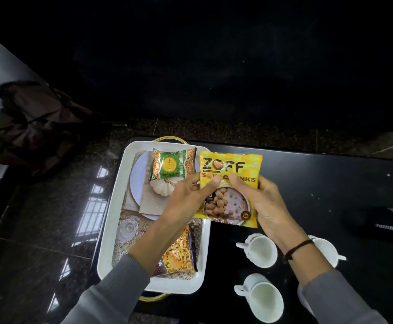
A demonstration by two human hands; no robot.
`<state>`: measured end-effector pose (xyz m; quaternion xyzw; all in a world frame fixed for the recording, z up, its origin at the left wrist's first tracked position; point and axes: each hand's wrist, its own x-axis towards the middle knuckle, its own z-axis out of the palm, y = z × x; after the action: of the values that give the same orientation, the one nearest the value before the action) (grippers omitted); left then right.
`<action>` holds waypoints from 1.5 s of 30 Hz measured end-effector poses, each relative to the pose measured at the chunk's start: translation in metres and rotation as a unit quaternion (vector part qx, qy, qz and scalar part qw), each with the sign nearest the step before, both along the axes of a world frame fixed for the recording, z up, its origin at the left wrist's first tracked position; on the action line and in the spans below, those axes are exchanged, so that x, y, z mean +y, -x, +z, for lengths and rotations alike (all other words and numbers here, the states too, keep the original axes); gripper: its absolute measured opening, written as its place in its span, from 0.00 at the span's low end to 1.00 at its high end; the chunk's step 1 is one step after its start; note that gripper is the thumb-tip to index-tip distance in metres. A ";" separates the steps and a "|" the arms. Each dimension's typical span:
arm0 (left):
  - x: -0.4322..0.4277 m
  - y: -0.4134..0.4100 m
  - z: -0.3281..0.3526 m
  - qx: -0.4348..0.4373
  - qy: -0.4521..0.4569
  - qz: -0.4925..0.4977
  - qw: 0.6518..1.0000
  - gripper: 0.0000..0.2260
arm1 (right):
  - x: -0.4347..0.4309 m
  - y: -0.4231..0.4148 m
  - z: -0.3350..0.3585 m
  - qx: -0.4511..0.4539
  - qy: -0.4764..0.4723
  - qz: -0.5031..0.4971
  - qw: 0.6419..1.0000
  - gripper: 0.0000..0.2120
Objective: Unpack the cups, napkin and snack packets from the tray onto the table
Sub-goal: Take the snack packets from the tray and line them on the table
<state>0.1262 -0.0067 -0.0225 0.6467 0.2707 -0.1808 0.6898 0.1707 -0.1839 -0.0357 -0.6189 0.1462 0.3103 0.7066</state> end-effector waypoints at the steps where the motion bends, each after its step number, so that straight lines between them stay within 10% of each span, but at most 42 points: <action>1: -0.002 0.000 -0.003 0.005 -0.003 0.011 1.000 0.22 | -0.004 -0.001 0.000 0.007 0.001 -0.001 1.000 0.17; 7: -0.023 -0.010 -0.015 0.054 -0.003 0.024 0.998 0.29 | -0.028 -0.007 -0.003 0.045 0.029 -0.038 0.998 0.16; 11: -0.037 -0.017 -0.028 0.069 -0.006 0.035 0.997 0.09 | -0.044 -0.015 -0.008 0.037 0.064 -0.047 0.996 0.18; 18: -0.063 -0.043 -0.048 0.033 -0.073 0.050 0.996 0.10 | -0.061 -0.037 -0.038 -0.019 0.176 -0.038 0.984 0.20; 25: -0.069 -0.039 -0.055 -0.013 -0.250 -0.036 0.967 0.23 | -0.065 -0.040 -0.055 -0.145 0.408 0.086 0.897 0.20; 38: -0.064 -0.025 -0.066 -0.031 -0.450 -0.306 0.839 0.44 | -0.048 -0.028 -0.055 -0.213 0.417 0.186 0.864 0.11; 45: -0.057 -0.008 -0.057 -0.060 -0.422 -0.245 0.871 0.37 | -0.035 -0.012 -0.039 -0.228 0.410 0.181 0.864 0.09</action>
<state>0.1341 -0.0641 -0.0796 0.9314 0.1121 -0.1737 0.2997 0.1830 -0.2191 -0.0747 -0.9221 -0.0192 0.1946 0.3340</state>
